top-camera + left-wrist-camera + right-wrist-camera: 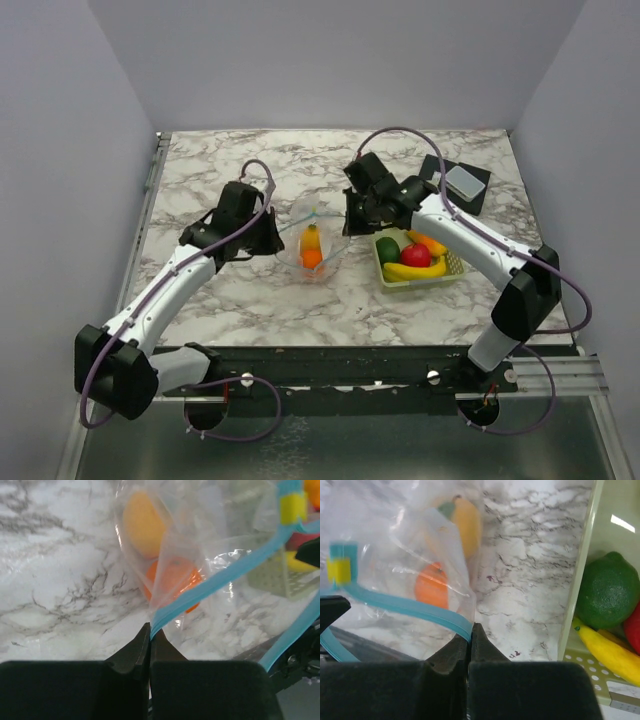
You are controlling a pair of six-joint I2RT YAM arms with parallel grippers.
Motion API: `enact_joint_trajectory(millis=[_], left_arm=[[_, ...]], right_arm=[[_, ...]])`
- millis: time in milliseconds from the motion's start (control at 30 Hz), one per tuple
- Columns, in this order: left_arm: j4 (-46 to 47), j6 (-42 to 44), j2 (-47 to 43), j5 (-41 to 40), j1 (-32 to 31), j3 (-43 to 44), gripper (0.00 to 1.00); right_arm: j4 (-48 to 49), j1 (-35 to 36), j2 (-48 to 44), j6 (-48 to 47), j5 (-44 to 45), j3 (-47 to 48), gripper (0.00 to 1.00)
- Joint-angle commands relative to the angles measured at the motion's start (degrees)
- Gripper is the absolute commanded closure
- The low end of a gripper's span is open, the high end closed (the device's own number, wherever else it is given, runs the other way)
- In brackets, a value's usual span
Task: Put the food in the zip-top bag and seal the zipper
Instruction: Adjust the zipper food storage bag at the center of the board.
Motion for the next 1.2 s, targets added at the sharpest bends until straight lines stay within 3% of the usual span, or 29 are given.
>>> enact_joint_trajectory(millis=[0, 200, 700, 833, 1100, 1167], left_arm=[[-1.5, 1.3, -4.3, 1.5, 0.4, 11.6, 1.00], [-4.1, 0.2, -6.8, 1.1, 0.4, 19.9, 1.00], [-7.0, 0.1, -5.6, 4.1, 0.4, 19.2, 1.00], [-9.4, 0.6, -5.0, 4.0, 0.4, 21.0, 1.00], [-13.3, 1.1, -3.5, 3.2, 0.4, 22.4, 1.00], [-14.1, 1.2, -3.4, 2.4, 0.4, 22.6, 1.00]], right_arm=[[-3.3, -0.1, -4.8, -1.2, 1.4, 8.1, 0.99], [-5.3, -0.1, -8.2, -1.6, 3.3, 13.7, 0.99], [-2.7, 0.0, -7.3, -0.6, 0.5, 5.7, 0.99], [-2.6, 0.0, -7.9, -0.8, 0.8, 5.5, 0.88], [-3.8, -0.1, -8.4, -1.5, 0.0, 8.6, 0.41], [-4.5, -0.1, -9.4, -1.5, 0.4, 10.1, 0.34]])
